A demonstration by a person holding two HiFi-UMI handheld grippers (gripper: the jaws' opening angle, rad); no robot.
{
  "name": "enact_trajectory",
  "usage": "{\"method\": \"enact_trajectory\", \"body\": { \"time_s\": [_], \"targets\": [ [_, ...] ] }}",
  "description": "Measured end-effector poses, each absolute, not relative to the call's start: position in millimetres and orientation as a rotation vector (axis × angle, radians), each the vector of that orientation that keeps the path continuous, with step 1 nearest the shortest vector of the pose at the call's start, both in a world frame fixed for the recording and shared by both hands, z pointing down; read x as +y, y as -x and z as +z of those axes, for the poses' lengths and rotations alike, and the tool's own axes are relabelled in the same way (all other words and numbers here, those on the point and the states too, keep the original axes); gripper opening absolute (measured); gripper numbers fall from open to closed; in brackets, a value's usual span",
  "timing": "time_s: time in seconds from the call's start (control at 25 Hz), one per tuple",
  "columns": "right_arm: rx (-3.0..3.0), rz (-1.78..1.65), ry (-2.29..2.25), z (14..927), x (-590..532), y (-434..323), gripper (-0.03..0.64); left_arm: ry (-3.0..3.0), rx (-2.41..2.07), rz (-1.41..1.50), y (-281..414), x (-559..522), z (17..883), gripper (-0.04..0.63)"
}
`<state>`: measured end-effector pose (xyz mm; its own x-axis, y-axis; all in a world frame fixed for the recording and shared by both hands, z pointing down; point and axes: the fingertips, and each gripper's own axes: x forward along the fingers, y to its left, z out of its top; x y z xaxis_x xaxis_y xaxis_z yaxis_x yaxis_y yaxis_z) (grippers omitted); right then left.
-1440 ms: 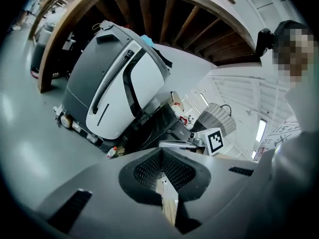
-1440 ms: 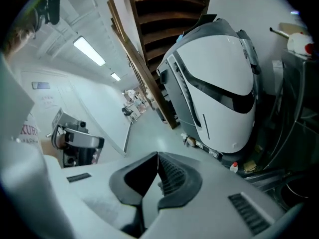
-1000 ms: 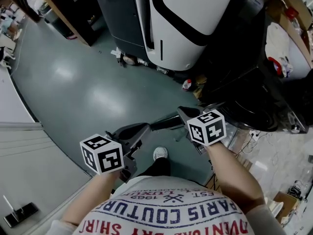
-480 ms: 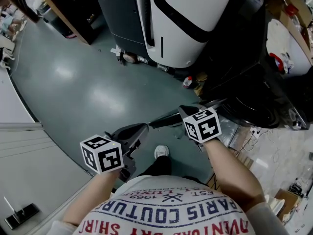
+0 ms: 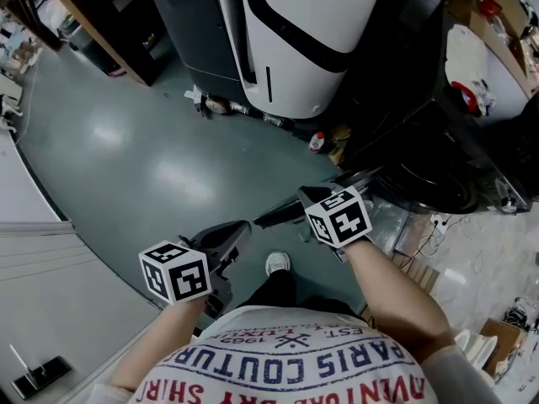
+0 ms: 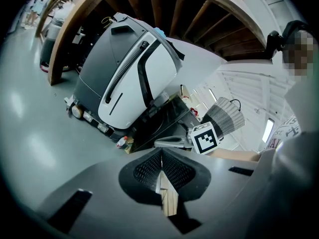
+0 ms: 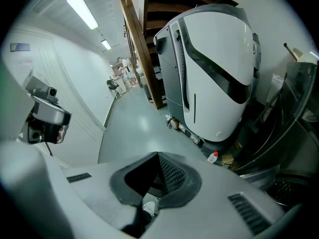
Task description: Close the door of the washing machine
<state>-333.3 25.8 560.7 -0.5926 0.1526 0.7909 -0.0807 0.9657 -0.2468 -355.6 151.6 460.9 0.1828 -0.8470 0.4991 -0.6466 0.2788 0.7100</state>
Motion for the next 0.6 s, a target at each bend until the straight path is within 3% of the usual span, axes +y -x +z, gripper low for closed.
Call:
{"method": "enact_trajectory", "body": {
  "time_s": [0.6],
  "targets": [
    [-2.179, 0.404, 0.080, 560, 38, 276, 0.021, -1.434, -1.547, -0.192, 303, 137, 449, 0.028]
  ]
}}
